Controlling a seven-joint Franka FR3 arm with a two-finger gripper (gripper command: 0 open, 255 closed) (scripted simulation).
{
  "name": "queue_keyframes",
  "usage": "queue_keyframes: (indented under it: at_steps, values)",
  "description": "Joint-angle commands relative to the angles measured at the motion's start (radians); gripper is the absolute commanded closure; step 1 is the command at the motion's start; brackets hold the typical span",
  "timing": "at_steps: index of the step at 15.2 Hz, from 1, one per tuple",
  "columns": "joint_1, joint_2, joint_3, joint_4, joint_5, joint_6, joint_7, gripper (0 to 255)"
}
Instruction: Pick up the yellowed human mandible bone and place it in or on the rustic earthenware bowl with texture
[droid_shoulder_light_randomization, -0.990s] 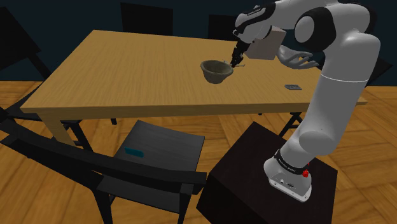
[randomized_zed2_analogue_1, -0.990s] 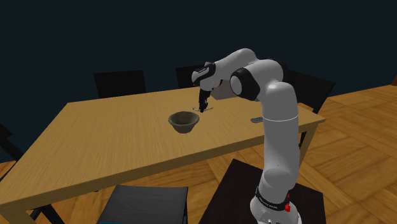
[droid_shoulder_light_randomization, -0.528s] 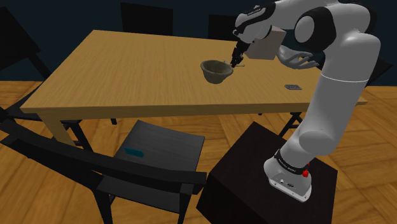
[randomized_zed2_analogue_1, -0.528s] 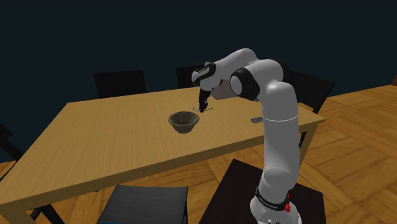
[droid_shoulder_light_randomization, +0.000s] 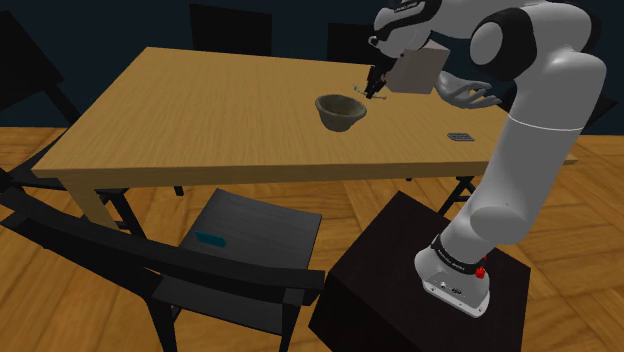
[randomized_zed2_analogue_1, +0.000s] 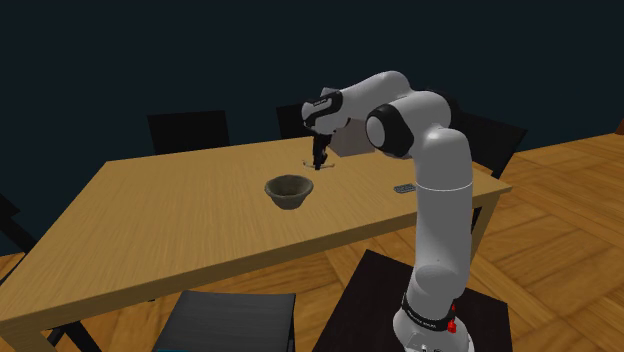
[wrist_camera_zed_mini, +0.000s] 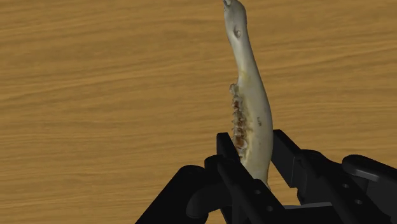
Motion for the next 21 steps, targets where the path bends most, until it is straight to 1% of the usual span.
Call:
queue_keyframes:
  at_steps: [1,11,21]
  values:
    - [0.000,-0.005,-0.002,0.019,-0.007,-0.023,0.007,255]
    - [-0.001,-0.029,-0.012,0.126,-0.036,-0.145,0.040,255]
    - [-0.014,-0.026,-0.018,0.263,-0.042,-0.278,0.062,255]
